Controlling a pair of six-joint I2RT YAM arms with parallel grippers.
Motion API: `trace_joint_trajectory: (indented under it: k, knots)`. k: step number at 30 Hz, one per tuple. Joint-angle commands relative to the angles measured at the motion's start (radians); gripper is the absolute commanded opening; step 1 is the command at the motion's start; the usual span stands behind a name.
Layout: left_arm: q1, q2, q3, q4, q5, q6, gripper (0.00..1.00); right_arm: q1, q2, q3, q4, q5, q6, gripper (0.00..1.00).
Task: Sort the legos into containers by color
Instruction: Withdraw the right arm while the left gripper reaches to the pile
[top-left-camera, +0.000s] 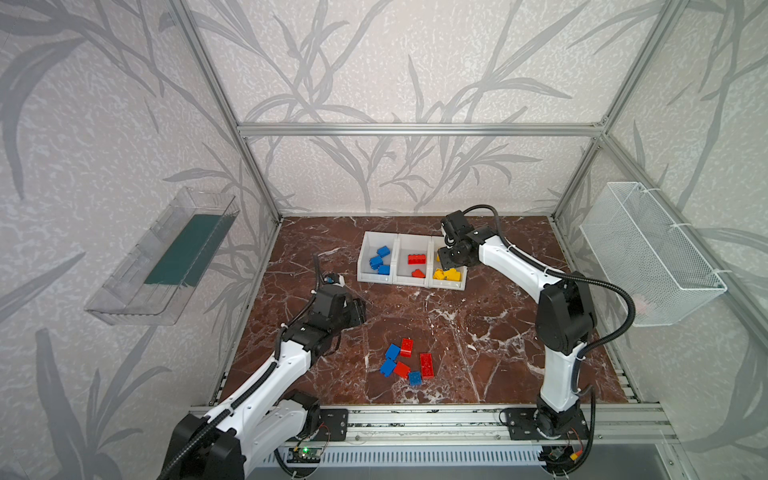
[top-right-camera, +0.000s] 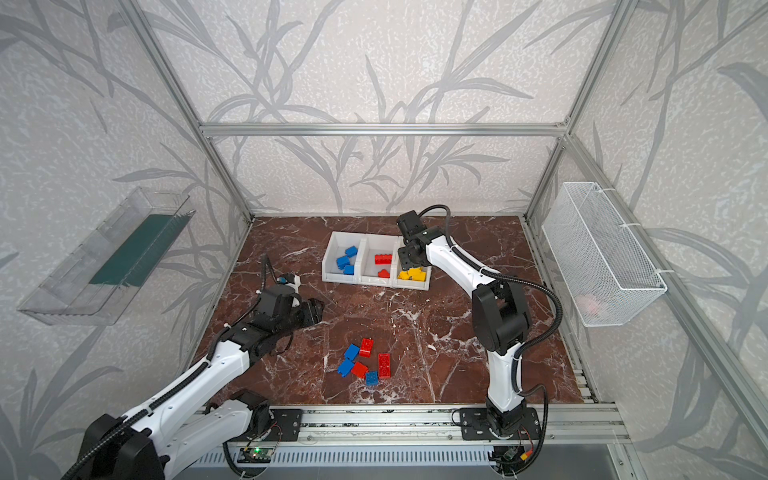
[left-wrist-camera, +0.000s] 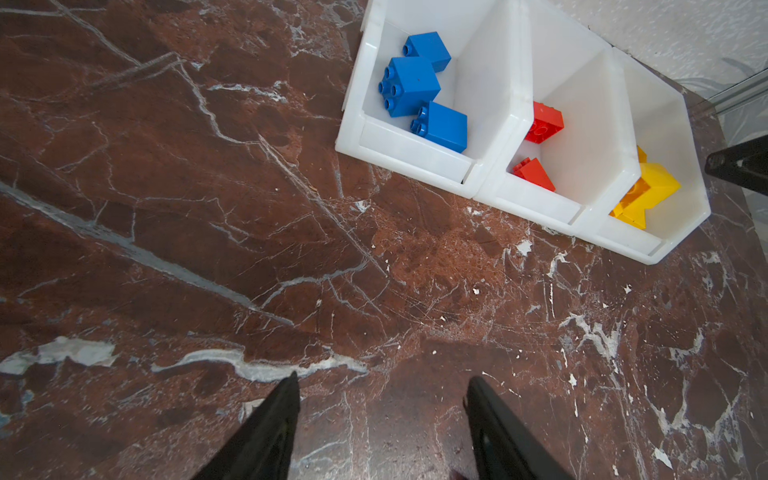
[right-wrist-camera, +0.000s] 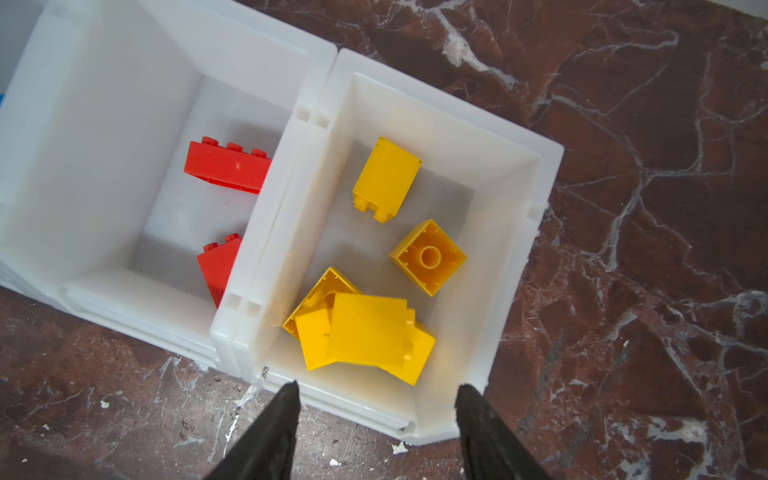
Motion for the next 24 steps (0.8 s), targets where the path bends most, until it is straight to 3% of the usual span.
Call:
trace_joint_trajectory:
  k: [1,12,24]
  knots:
    - [-0.009,-0.015,-0.012,-0.014,-0.003,-0.016,0.67,0.001,0.001,0.023,-0.021,-0.012,0.003,0.63]
    - [-0.069,-0.001,-0.002,-0.015,0.008,0.011,0.67,0.001,-0.135,-0.067,-0.006,-0.035,0.024,0.64]
    - [-0.285,0.119,0.052,-0.047,-0.003,0.061,0.67,0.004,-0.494,-0.489,0.05,-0.079,0.128,0.64]
